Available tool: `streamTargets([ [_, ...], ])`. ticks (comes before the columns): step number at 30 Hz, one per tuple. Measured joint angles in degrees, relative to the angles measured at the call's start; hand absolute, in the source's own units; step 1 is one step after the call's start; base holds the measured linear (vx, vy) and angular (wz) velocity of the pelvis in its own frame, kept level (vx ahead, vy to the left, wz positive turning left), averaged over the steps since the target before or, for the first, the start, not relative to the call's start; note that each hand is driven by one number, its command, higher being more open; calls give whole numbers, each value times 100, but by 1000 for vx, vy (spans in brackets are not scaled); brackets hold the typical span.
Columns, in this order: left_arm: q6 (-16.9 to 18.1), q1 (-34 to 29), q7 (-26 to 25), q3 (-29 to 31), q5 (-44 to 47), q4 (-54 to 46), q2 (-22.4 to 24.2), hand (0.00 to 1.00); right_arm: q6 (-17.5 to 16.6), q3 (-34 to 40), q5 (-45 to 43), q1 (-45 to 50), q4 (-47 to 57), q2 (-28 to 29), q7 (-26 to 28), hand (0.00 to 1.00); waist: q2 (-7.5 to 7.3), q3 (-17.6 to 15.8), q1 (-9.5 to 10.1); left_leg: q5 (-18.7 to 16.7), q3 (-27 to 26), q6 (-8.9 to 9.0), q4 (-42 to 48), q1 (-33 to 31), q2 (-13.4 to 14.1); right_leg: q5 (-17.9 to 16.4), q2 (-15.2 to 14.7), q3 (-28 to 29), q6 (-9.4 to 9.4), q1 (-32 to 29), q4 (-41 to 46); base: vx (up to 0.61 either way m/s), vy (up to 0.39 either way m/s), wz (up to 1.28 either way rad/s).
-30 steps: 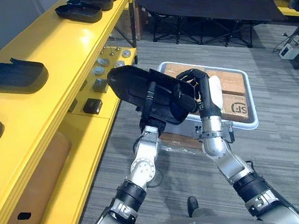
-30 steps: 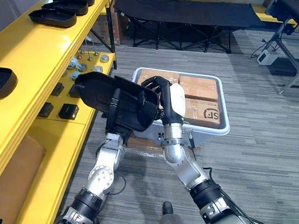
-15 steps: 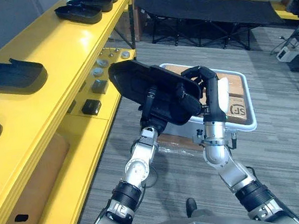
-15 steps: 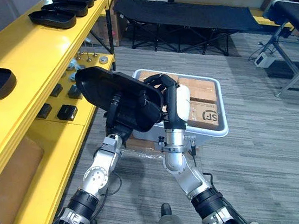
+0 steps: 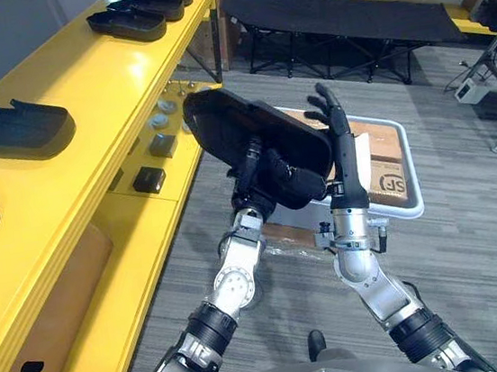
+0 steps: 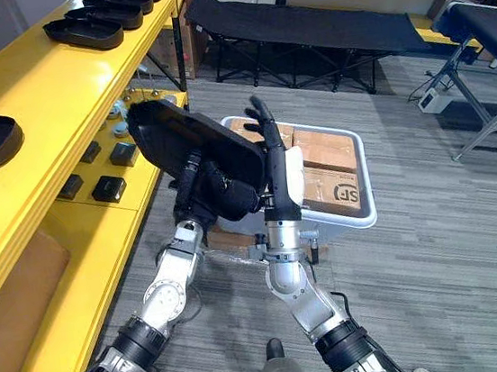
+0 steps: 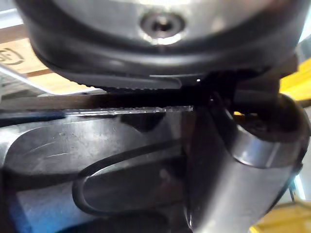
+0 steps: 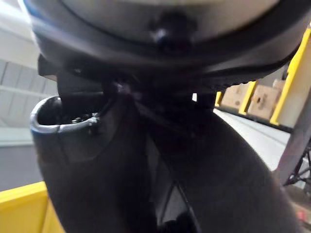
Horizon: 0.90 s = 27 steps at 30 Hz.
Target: Walk over and take three plastic housings, then place them on the shelf
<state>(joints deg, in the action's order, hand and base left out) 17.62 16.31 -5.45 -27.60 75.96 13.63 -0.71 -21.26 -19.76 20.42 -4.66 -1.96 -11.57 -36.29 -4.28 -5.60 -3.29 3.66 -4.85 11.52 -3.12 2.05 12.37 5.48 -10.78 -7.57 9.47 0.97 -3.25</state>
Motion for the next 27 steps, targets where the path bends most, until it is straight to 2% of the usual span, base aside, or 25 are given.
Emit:
streamTargets([
  [4,-11,-117,-898,374,-1898,-693,34,0,264,57,-435,56,178,16,439,100,35,20,-3,-7,0,5,-2,6,-2,-7,0,-1,-8,1,10,0,0,0],
  [7,-40,-185,-1414,681,-2979,-913,111,0,404,97,-684,188,288,71,687,100,85,48,-5,-8,1,5,-5,19,-3,-9,1,0,-9,9,19,0,0,0],
  [10,-65,-362,-2261,1188,-4546,-1038,250,0,511,244,-1033,465,413,131,831,100,160,92,-15,-10,0,8,-10,30,-3,-15,3,3,-14,14,22,0,0,0],
  [12,-170,-525,-2894,1570,-5622,-1183,261,0,611,492,-1283,707,447,189,872,100,199,116,-21,-25,0,12,-14,32,-2,-17,4,4,-16,10,23,0,0,0],
  [15,-269,-579,-3526,2104,-6699,-1403,242,0,626,928,-1875,1046,471,253,1007,100,203,118,-13,-24,-4,12,-15,33,-2,-17,4,9,-17,5,22,0,0,0],
  [21,-453,-779,-3678,2213,-7930,-1652,87,0,609,1096,-2431,1369,699,288,1709,100,226,135,-39,-31,-74,18,-13,45,-1,-16,6,82,-18,-42,18,0,0,-5],
  [24,-556,-879,-3627,2170,-8097,-1650,73,0,570,1097,-2582,1471,727,311,1895,100,228,136,-45,-34,-136,16,-14,43,-1,-10,10,155,-13,-98,19,-2,2,-12],
  [27,-551,-1177,-3438,2171,-8089,-1650,7,0,596,1212,-2582,1772,723,471,1942,100,234,140,-159,-50,-159,16,-14,42,-1,-11,11,171,-13,-106,14,3,2,-1],
])
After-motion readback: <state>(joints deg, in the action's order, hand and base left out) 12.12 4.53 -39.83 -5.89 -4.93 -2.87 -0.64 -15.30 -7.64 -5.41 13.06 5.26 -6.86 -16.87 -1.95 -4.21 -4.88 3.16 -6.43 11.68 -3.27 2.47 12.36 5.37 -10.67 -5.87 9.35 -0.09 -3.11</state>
